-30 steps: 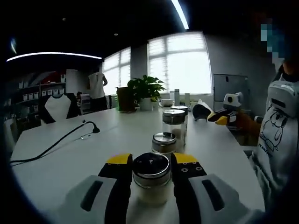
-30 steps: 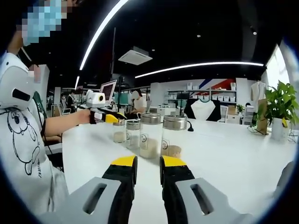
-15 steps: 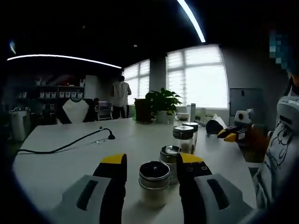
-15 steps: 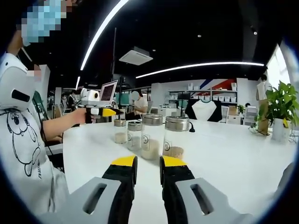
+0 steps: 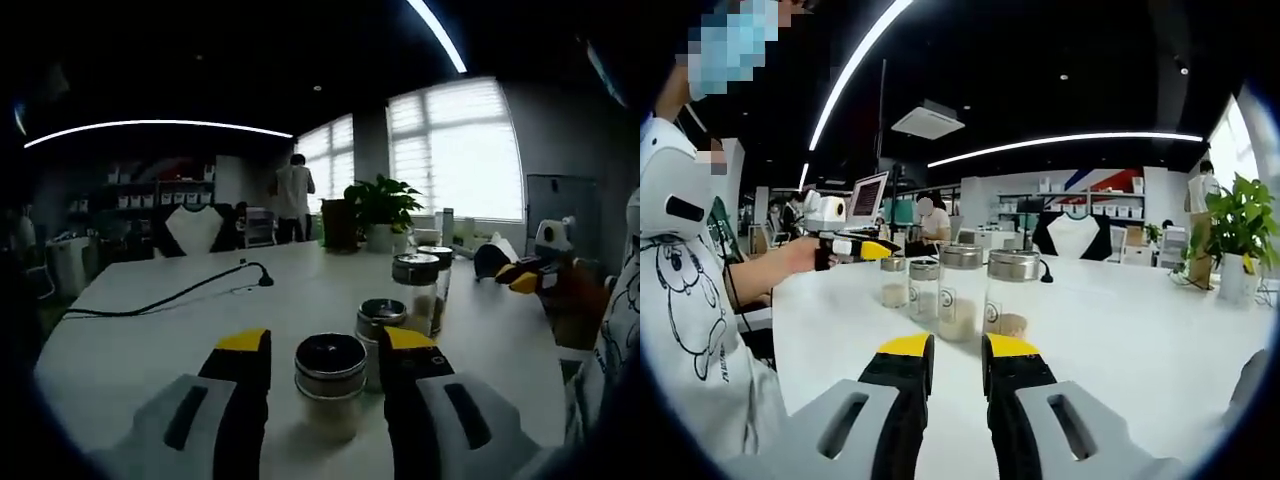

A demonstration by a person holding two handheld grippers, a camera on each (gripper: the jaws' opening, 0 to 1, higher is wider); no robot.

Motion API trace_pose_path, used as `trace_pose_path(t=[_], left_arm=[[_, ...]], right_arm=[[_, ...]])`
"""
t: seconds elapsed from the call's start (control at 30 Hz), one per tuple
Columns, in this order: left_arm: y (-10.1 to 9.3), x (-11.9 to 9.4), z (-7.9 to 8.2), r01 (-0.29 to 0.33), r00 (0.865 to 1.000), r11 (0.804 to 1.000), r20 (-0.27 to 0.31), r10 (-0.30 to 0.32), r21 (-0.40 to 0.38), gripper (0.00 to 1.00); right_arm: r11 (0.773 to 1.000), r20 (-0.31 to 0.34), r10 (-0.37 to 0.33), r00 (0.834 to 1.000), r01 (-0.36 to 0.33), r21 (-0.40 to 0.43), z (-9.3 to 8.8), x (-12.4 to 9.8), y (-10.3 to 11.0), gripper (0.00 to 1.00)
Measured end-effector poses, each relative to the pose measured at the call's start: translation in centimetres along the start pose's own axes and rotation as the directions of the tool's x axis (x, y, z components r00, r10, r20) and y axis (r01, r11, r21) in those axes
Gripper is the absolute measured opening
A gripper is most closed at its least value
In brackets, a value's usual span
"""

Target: Rotate the seasoning bottle until the label or dispensing opening points toward the visible target arrow and the bottle remains upright within the marked orientation range

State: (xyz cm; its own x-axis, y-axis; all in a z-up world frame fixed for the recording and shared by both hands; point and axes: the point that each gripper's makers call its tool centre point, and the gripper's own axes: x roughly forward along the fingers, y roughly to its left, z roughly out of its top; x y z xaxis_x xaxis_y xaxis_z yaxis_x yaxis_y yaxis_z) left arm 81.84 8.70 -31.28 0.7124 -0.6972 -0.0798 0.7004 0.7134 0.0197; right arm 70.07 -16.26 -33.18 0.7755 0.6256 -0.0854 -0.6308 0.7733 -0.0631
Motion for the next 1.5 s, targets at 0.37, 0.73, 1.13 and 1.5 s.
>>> trace_pose_path(t=[0.37,0.73,1.13,1.5], left_arm=[[-0.2,0.2,-0.6,0.005,1.000,1.000,-0.010,-0.005,0.012,0.41],[-0.6,0.2,-1.0,0.009,0.998,0.997,-0.055,-0.004,0.081,0.32],[-0.4,0.6,-1.0,0.217,0.974,0.972,-0.083,-0.209,0.094,0.31],[-0.6,0.7,-1.0,0.393,0.918,0.916,-0.078,-0.388,0.080,0.31]], right_arm=[[1.000,-0.002,-0.005,1.000,0.005,0.016,-0.2,0.0,0.2,0.17],[1.000,0.000,-0.006,1.000,0.006,0.010,0.2,-0.6,0.2,0.17],[1.000,0.000,-0.002,1.000,0.002,0.003,0.3,-0.8,0.6,0.17],[1.000,-0.001,-0.005,1.000,0.005,0.001,0.4,-1.0,0.3,0.17]])
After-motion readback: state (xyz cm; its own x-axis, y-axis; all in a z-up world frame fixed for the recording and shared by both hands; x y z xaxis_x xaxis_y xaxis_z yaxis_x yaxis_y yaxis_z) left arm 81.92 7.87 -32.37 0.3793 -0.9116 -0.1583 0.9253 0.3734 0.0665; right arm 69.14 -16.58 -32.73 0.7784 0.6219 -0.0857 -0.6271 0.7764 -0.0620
